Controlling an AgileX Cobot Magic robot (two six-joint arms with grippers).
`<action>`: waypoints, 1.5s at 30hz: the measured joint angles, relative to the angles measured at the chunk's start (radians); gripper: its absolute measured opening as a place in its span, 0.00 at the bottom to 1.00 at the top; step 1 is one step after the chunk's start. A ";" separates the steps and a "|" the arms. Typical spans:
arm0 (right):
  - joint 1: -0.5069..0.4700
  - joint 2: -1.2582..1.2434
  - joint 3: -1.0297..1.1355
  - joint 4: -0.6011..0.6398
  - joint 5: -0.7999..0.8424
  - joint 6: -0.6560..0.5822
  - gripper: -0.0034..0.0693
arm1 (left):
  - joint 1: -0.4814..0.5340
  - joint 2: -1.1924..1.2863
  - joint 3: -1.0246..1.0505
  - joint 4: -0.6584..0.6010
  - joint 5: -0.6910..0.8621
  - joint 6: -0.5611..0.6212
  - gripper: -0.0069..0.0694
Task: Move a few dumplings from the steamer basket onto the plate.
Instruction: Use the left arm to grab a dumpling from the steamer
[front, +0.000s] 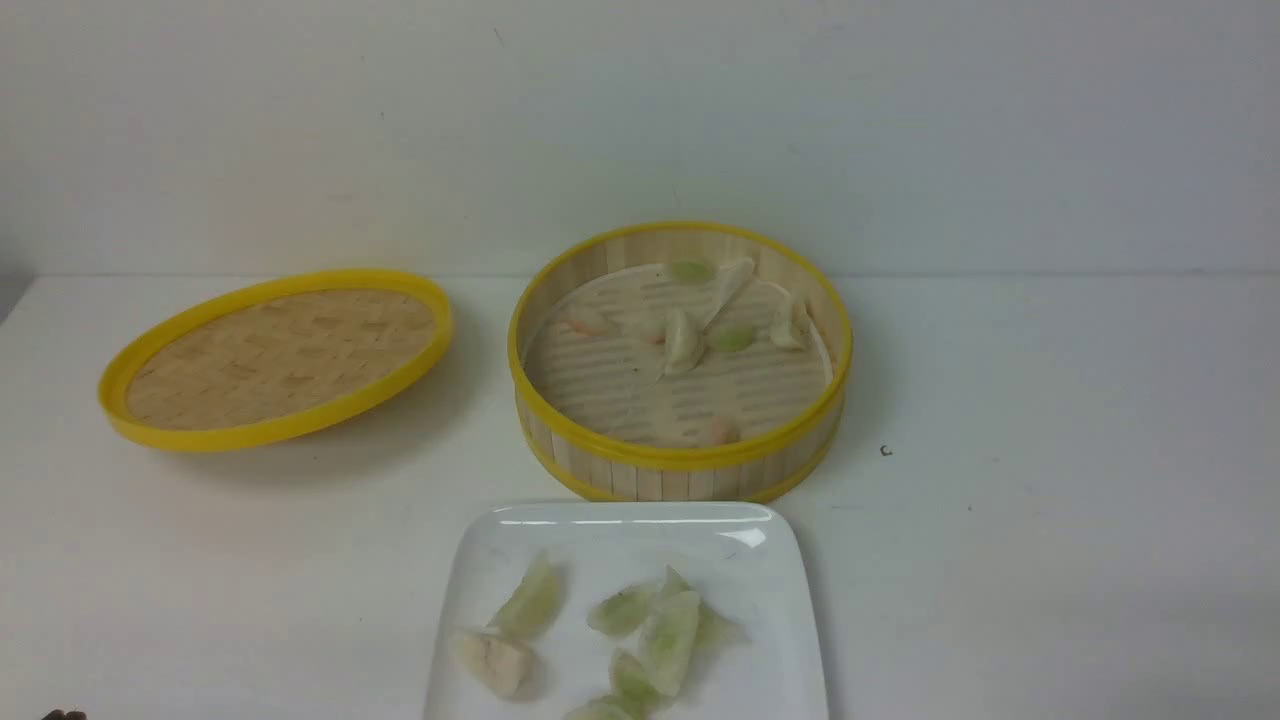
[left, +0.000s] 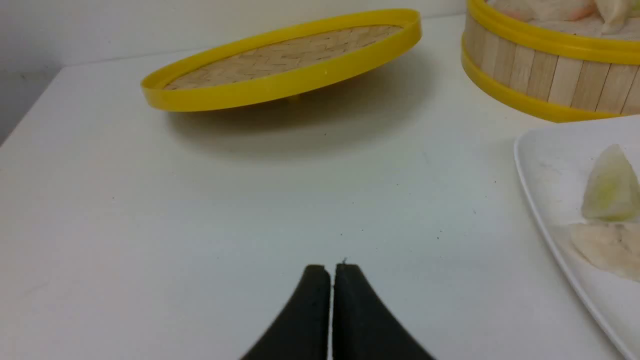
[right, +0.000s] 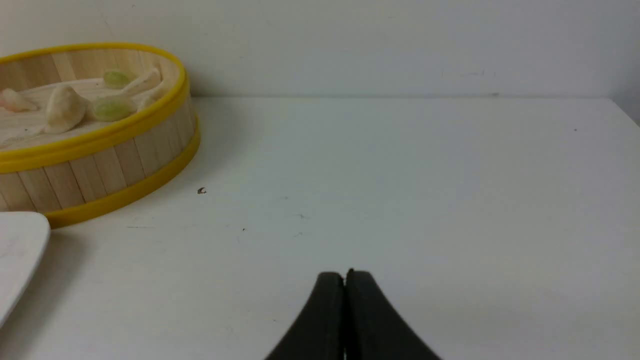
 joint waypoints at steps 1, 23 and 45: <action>0.000 0.000 0.000 0.000 0.000 0.000 0.03 | 0.000 0.000 0.000 0.000 0.000 0.000 0.08; 0.000 0.000 0.000 -0.003 0.000 -0.003 0.03 | 0.000 0.000 0.002 -0.039 -0.165 -0.106 0.08; 0.005 0.000 -0.013 0.475 -0.326 0.308 0.03 | 0.000 0.474 -0.707 -0.120 0.066 -0.371 0.08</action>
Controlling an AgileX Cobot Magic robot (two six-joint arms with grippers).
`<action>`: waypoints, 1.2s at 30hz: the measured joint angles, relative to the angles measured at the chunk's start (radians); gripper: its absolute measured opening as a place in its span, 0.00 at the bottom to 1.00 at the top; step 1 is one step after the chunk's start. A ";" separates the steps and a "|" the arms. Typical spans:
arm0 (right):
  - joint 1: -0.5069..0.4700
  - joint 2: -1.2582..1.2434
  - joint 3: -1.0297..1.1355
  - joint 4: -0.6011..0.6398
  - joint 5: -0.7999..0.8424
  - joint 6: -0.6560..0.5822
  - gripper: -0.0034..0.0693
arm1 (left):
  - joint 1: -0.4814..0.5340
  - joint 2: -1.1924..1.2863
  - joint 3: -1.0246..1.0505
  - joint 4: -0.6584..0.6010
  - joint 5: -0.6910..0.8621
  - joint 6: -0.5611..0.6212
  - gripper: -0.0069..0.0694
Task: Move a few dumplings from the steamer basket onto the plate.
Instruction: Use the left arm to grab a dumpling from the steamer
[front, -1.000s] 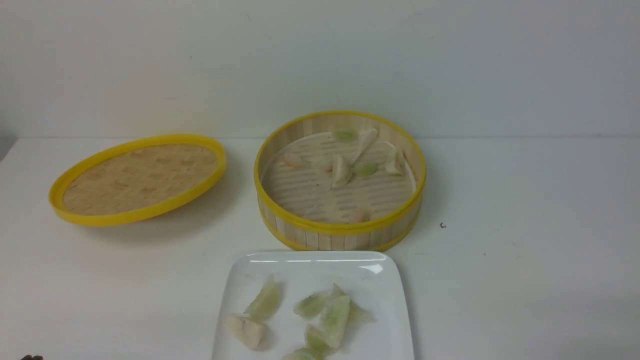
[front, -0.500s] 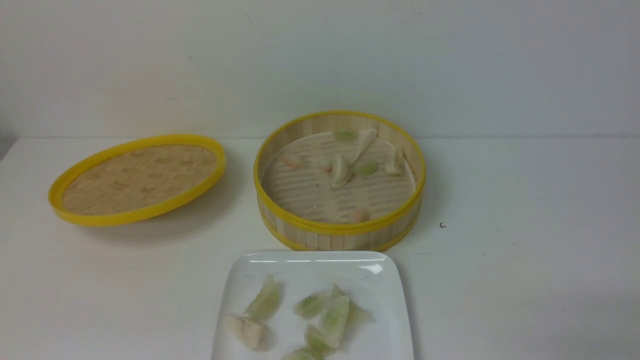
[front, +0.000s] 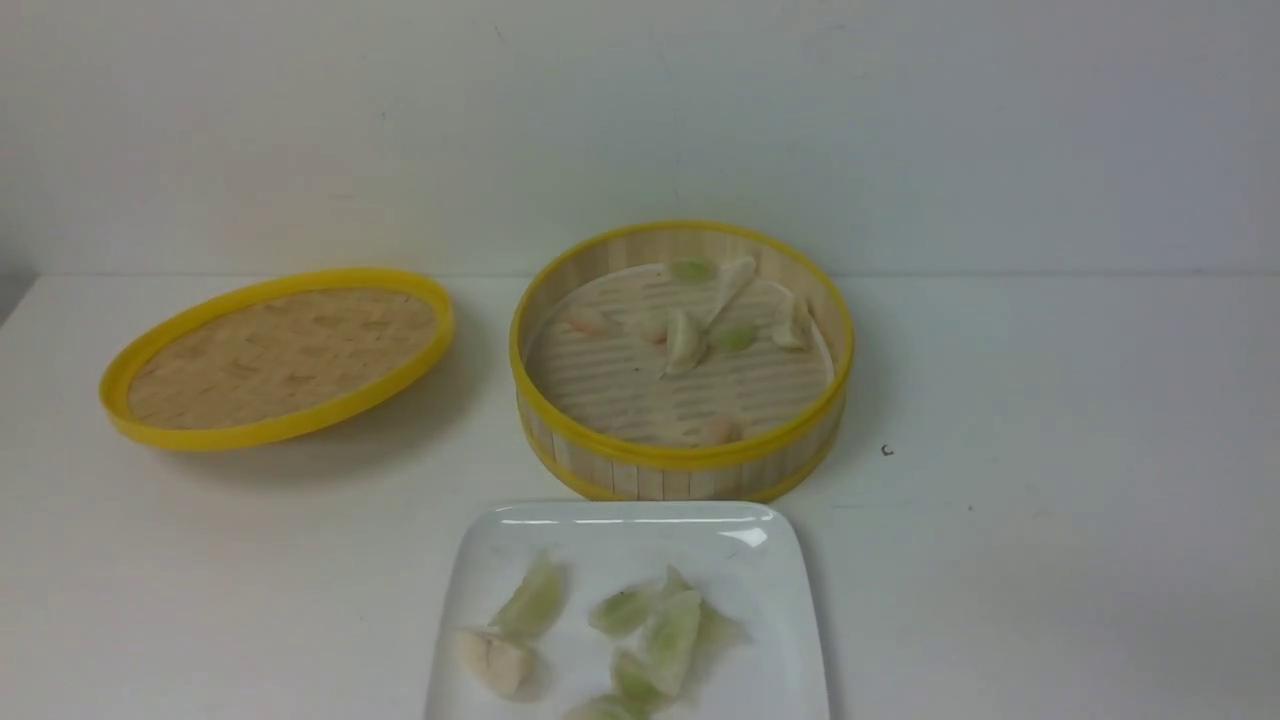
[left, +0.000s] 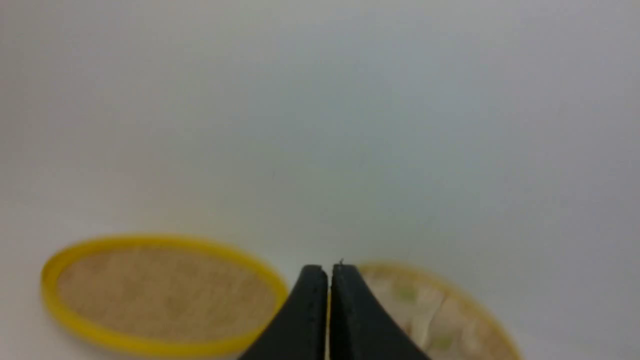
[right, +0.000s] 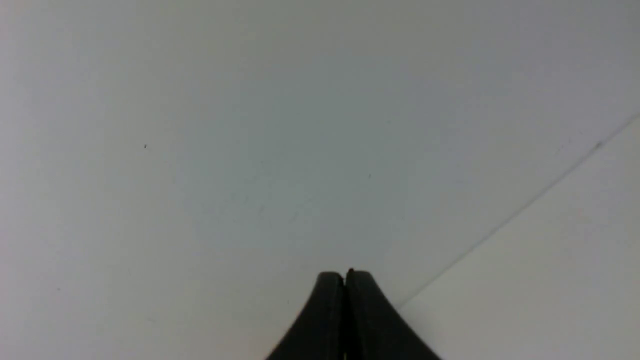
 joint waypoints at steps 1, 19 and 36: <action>0.009 0.002 -0.035 -0.007 0.065 -0.009 0.03 | 0.000 0.085 -0.068 -0.010 0.109 0.040 0.08; 0.075 0.777 -0.811 -0.131 0.921 -0.426 0.03 | -0.188 1.119 -0.669 -0.305 0.473 0.755 0.08; 0.075 0.819 -0.826 -0.100 0.894 -0.399 0.03 | -0.231 1.613 -1.056 -0.293 0.252 0.906 0.45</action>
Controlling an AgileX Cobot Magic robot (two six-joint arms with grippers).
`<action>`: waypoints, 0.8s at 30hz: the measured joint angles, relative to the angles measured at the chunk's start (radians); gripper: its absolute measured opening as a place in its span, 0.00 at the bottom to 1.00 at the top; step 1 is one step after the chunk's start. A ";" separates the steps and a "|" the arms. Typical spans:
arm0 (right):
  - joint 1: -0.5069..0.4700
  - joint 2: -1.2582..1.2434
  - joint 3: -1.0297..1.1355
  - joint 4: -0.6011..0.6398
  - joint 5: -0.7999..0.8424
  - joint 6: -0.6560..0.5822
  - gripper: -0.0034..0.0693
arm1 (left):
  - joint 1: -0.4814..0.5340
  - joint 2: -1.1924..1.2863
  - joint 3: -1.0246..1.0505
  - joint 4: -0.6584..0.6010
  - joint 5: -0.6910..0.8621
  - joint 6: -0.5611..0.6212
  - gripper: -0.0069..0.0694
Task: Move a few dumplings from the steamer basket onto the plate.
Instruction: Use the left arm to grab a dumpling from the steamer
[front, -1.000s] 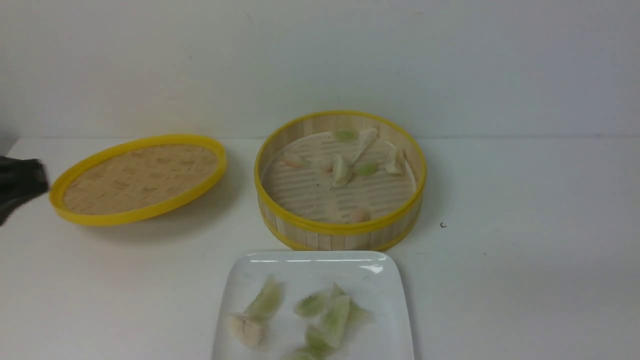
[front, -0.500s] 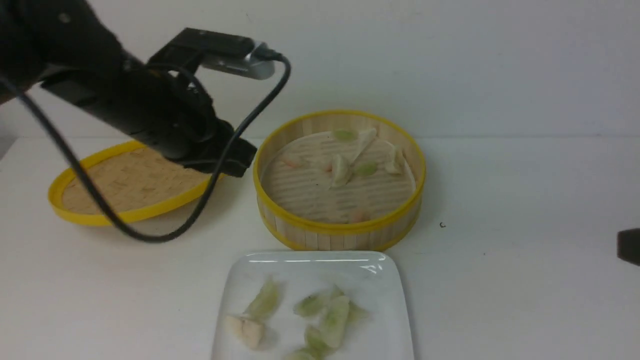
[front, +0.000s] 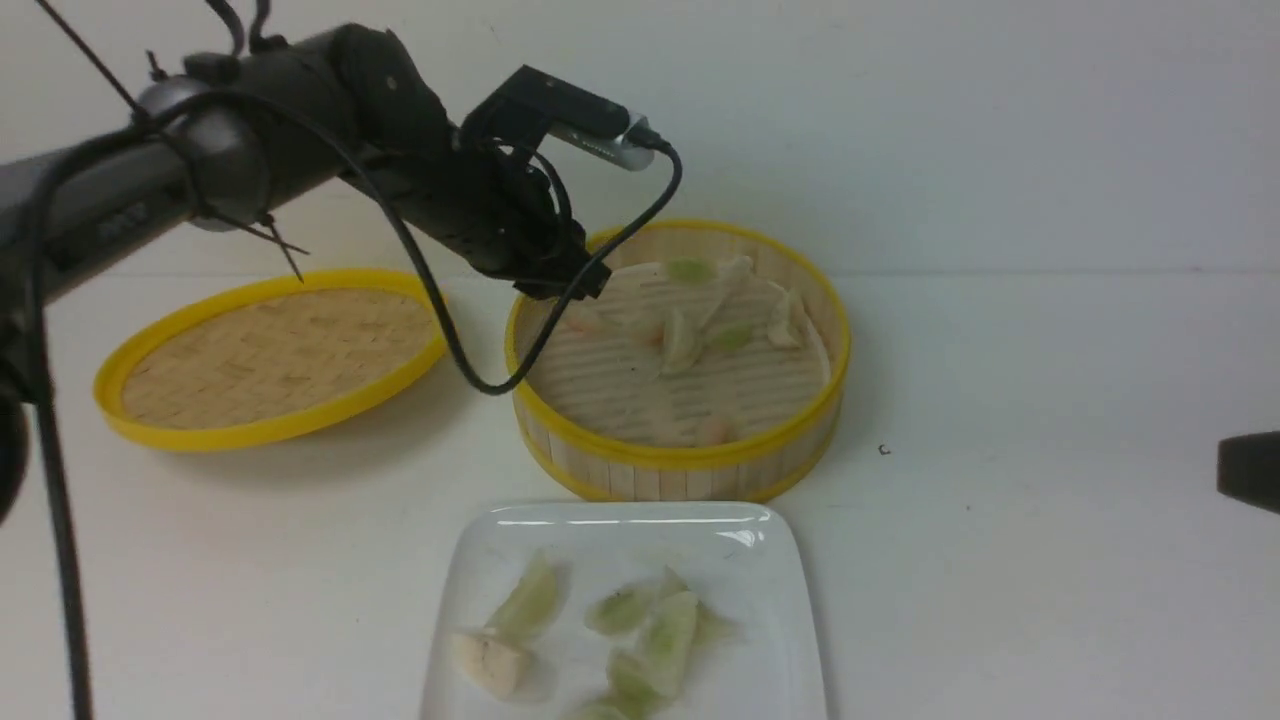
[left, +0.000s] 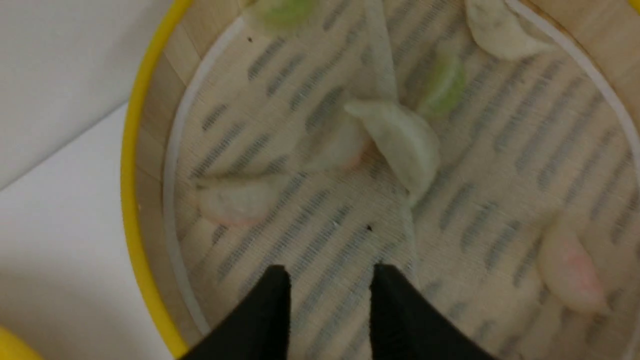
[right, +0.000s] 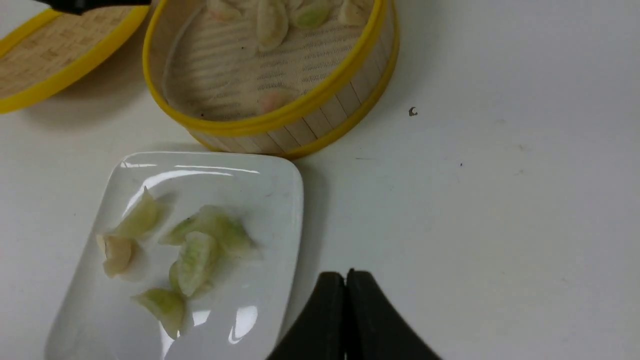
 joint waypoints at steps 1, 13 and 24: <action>0.000 0.000 0.000 0.001 -0.002 0.004 0.03 | -0.002 0.020 -0.014 0.000 -0.012 -0.002 0.49; 0.000 0.000 0.000 0.001 -0.013 0.007 0.03 | -0.006 0.254 -0.160 0.056 -0.105 0.029 0.75; 0.000 0.000 0.000 -0.001 -0.013 0.007 0.03 | -0.008 0.279 -0.184 0.081 -0.117 -0.005 0.48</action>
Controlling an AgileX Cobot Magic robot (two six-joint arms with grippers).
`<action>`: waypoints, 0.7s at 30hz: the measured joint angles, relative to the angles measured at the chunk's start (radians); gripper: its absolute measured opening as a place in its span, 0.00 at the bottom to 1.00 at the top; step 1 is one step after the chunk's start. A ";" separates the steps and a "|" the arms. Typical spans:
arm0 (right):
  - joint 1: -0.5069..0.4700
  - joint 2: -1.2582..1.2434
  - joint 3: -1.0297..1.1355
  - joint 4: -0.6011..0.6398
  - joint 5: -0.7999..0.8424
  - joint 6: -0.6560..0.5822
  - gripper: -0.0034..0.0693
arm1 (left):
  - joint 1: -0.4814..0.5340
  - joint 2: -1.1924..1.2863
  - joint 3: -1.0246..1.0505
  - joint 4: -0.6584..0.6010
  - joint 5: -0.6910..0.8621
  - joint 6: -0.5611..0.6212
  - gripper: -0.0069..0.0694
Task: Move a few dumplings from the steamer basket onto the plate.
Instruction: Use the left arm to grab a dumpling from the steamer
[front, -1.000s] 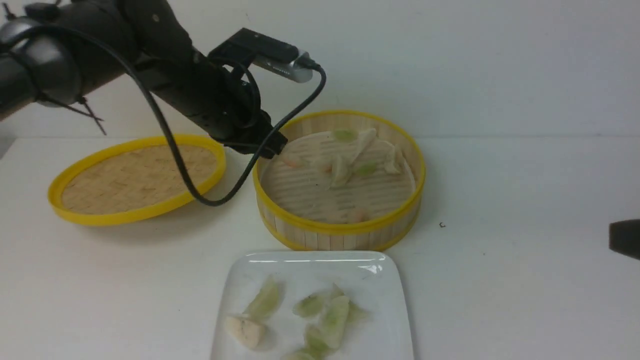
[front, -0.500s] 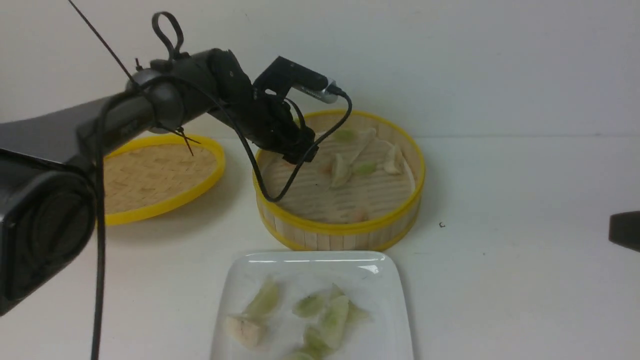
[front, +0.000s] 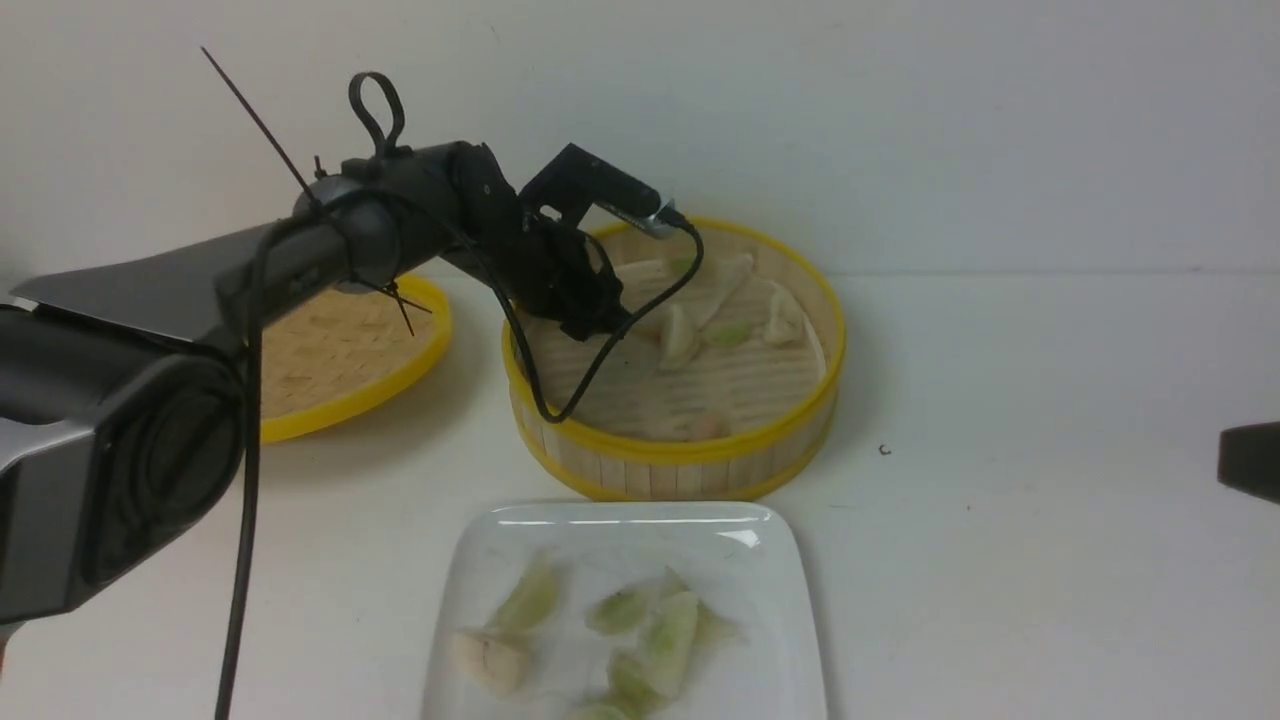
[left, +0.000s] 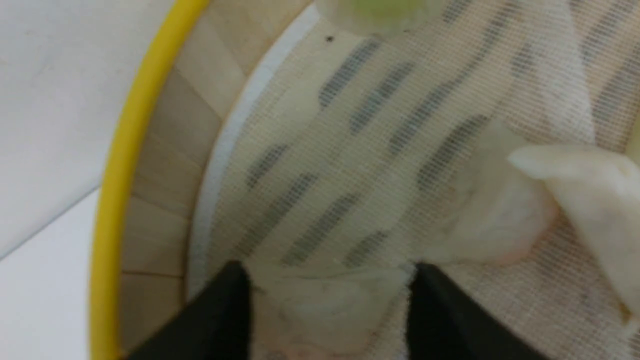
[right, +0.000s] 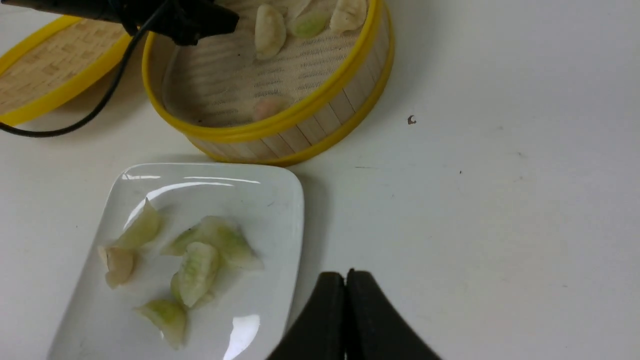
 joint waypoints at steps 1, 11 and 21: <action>0.000 0.000 0.000 0.000 0.000 0.000 0.03 | 0.001 -0.001 -0.005 0.006 0.017 -0.012 0.44; 0.000 0.000 0.000 -0.002 0.009 -0.016 0.03 | -0.032 -0.070 -0.128 0.024 0.325 -0.057 0.44; 0.000 0.000 0.000 -0.002 0.038 -0.019 0.03 | -0.037 -0.192 -0.192 0.024 0.614 -0.116 0.44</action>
